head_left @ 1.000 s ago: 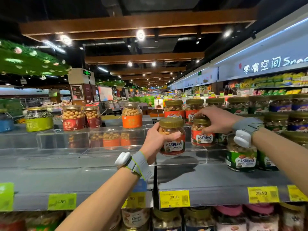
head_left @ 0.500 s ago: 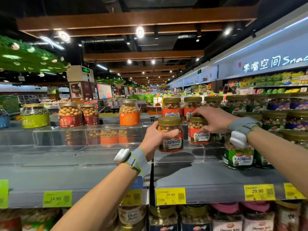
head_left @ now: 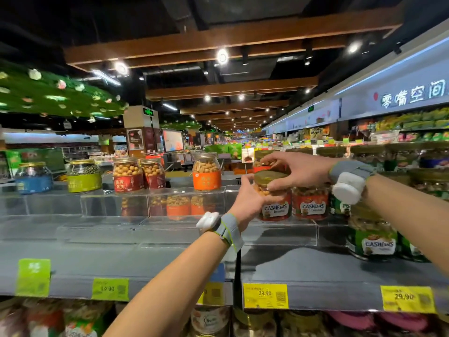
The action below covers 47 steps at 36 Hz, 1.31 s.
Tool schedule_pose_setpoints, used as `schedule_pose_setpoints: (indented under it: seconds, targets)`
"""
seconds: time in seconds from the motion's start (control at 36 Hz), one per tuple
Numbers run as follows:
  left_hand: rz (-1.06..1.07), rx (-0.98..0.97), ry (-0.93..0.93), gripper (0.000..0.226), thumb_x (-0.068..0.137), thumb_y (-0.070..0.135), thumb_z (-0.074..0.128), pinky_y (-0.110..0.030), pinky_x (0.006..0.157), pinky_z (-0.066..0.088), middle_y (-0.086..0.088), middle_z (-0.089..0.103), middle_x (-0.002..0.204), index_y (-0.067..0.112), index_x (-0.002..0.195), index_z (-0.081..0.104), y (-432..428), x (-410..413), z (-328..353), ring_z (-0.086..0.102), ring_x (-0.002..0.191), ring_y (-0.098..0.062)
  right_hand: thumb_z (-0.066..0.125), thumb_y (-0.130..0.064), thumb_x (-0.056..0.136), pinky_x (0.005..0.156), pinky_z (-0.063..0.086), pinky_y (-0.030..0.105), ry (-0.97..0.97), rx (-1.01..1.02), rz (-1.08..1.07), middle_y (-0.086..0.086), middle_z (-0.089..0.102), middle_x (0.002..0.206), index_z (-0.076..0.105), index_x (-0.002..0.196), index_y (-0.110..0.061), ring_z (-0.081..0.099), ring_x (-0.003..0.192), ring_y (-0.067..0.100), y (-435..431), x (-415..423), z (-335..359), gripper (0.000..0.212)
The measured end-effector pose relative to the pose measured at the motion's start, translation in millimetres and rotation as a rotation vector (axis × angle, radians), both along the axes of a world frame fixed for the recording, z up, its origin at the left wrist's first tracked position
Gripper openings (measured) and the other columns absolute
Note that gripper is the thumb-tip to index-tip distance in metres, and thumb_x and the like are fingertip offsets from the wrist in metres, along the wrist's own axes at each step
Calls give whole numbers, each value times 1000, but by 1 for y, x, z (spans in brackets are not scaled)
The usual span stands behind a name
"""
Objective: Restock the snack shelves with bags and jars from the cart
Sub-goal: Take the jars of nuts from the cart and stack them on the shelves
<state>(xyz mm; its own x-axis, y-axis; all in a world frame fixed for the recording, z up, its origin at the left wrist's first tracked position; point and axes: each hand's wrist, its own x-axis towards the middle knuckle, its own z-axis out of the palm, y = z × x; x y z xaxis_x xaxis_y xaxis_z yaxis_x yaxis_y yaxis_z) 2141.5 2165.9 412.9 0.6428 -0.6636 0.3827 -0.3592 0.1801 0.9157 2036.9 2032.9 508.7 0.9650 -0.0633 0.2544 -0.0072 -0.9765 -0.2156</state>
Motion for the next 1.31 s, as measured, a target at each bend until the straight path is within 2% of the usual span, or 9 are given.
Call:
schedule_pose_setpoints:
  seconds: [0.11, 0.17, 0.33, 0.47, 0.61, 0.83, 1.06, 1.14, 1.31]
  targets:
    - [166, 117, -162, 100, 53, 42, 95, -45, 98, 55, -2, 65, 119, 35, 129, 29, -4, 8, -7, 67, 109, -20, 71, -59, 82, 102, 45, 29, -34, -99, -49, -3, 51, 144, 30, 150, -32, 53, 116, 12, -8, 5, -8, 84]
    - [189, 182, -198, 99, 51, 49, 94, -45, 99, 54, 1, 64, 121, 37, 127, 30, -5, 17, -12, 65, 110, -18, 70, -59, 83, 102, 47, 31, -32, -135, -59, -1, 50, 145, 27, 151, -29, 54, 119, 14, -12, 11, -15, 86]
    - [197, 337, -276, 80, 75, 34, 87, -40, 104, 50, -1, 65, 121, 24, 132, 33, -5, 20, -17, 65, 110, -20, 61, -56, 92, 96, 46, 29, -40, -183, -60, -2, 52, 139, 38, 146, -27, 52, 113, 13, -19, 25, -26, 66]
    - [249, 393, -319, 75, 79, 32, 84, -44, 102, 51, -5, 67, 122, 20, 132, 33, -12, 19, -22, 67, 107, -23, 52, -60, 94, 111, 37, 44, -74, -328, -101, -3, 44, 146, 50, 137, -36, 37, 136, 20, -29, 29, -26, 49]
    - [291, 436, -426, 75, 84, 33, 79, -46, 104, 49, -6, 64, 131, 19, 139, 30, -14, 21, -24, 64, 116, -25, 50, -54, 98, 111, 34, 45, -90, -318, -137, -2, 44, 148, 54, 133, -36, 36, 139, 23, -37, 16, -13, 40]
    - [305, 480, -499, 73, 87, 33, 77, -43, 104, 47, -3, 63, 134, 20, 142, 30, -15, 25, -23, 63, 119, -26, 74, -59, 79, 99, 40, 32, 118, -322, -267, 1, 43, 152, 38, 148, -34, 46, 130, 22, -60, -9, -7, 82]
    - [325, 454, -523, 69, 87, 34, 76, -41, 102, 46, -3, 63, 132, 19, 140, 34, -14, 25, -27, 62, 118, -26, 74, -60, 79, 98, 46, 38, 23, -423, -273, 2, 55, 136, 36, 147, -38, 51, 123, 25, -63, -9, -25, 82]
    - [322, 451, -524, 70, 87, 34, 76, -39, 102, 46, -2, 64, 132, 20, 140, 34, -11, 23, -26, 62, 117, -24, 70, -63, 80, 105, 43, 46, 32, -439, -287, 3, 50, 141, 31, 150, -39, 44, 131, 28, -65, -9, -28, 84]
    - [322, 450, -504, 72, 86, 32, 78, -45, 105, 48, -4, 65, 132, 20, 141, 34, -11, 23, -25, 64, 115, -26, 65, -62, 85, 106, 42, 48, 34, -468, -305, 4, 40, 151, 26, 151, -41, 36, 138, 29, -63, -12, -29, 80]
